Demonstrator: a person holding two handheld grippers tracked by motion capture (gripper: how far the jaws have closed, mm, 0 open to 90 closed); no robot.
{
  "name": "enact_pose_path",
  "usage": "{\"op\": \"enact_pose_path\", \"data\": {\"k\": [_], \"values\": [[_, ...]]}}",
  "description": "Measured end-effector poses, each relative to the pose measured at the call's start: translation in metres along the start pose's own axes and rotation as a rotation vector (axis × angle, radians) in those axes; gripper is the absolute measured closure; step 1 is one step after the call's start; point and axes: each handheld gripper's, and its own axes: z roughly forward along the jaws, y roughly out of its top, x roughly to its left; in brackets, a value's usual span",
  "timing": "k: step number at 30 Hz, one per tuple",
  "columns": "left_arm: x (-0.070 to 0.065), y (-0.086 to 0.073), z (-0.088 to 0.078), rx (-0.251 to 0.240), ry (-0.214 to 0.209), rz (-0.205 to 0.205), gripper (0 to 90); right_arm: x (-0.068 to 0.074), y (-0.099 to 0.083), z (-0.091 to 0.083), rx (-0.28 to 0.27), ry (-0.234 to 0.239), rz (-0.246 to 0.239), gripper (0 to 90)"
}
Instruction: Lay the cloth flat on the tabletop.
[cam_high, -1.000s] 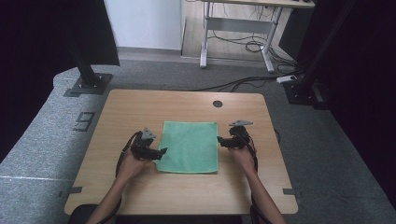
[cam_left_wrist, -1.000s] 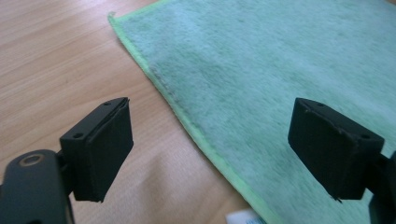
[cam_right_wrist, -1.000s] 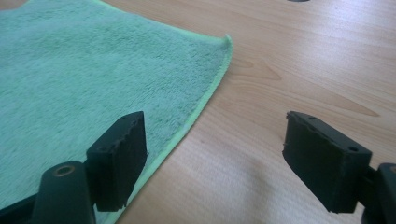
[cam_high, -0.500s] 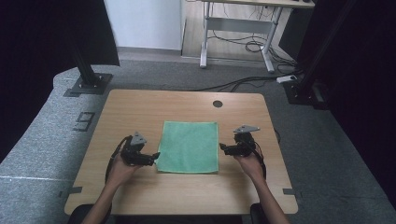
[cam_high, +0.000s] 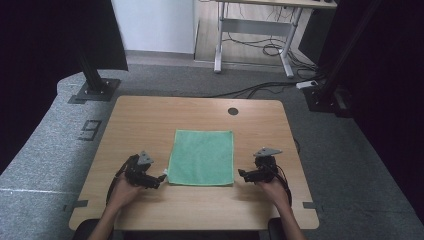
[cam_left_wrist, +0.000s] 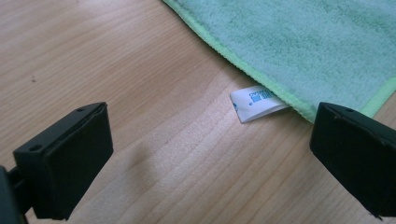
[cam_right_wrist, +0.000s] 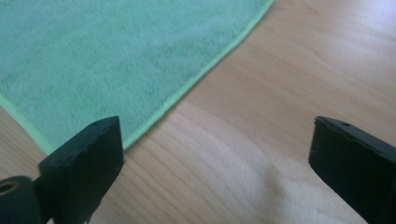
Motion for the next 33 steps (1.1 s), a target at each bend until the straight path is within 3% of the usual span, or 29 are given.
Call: {"op": "enact_pose_path", "data": {"k": [4,12,17,21,23,33], "values": [[0.0,-0.004,0.003,0.0,-0.006,-0.006,0.0,-0.001,-0.01,0.002,0.006,-0.006,0.006,0.0],[-0.003,-0.008,0.009,0.011,0.016,0.029,0.0,0.003,-0.022,0.007,0.024,-0.02,-0.022,0.0],[0.001,-0.011,0.011,0.007,-0.006,0.001,0.0,0.002,-0.025,0.009,0.012,-0.02,-0.024,0.0],[0.002,-0.01,0.012,0.009,-0.013,-0.004,0.0,0.001,-0.03,0.014,0.034,-0.015,-0.026,0.0],[0.002,-0.01,0.013,0.019,-0.04,-0.021,0.0,0.001,-0.031,0.015,0.029,-0.023,-0.039,0.0],[0.002,-0.01,0.013,0.02,-0.043,-0.023,0.0,0.002,-0.031,0.016,0.023,-0.032,-0.036,0.0]]}}
